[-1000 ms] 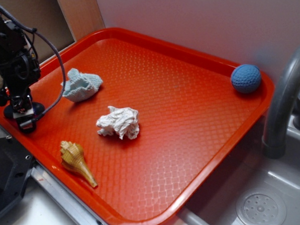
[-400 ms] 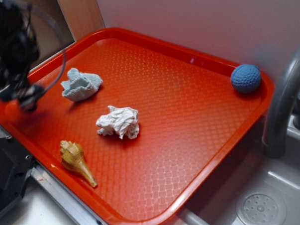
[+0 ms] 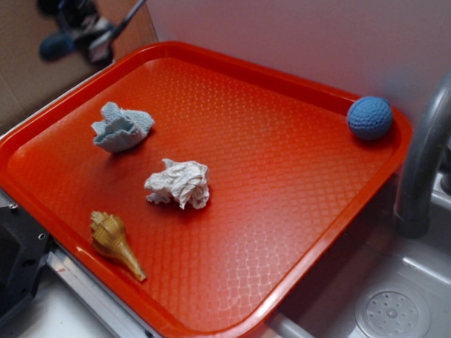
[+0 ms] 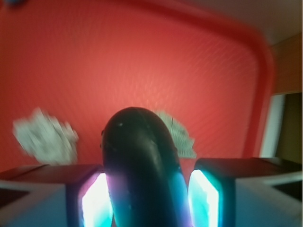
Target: Grab the plastic pickle.
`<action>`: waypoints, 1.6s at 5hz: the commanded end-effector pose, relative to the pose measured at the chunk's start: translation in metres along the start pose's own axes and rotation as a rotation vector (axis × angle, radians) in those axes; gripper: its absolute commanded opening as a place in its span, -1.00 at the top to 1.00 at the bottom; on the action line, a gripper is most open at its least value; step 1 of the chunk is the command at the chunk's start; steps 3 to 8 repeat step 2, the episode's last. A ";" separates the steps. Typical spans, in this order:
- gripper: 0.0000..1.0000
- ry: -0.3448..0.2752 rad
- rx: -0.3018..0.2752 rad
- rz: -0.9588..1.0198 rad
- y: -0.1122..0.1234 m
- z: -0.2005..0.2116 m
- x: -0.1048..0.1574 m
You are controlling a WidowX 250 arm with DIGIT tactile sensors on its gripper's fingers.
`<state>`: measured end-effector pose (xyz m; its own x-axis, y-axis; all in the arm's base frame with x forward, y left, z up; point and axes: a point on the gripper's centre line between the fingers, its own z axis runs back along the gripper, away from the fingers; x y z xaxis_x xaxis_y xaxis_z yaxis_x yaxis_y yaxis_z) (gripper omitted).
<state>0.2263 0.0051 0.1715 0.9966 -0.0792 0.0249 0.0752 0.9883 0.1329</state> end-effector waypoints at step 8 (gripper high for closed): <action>1.00 -0.032 -0.012 0.116 -0.016 0.050 0.011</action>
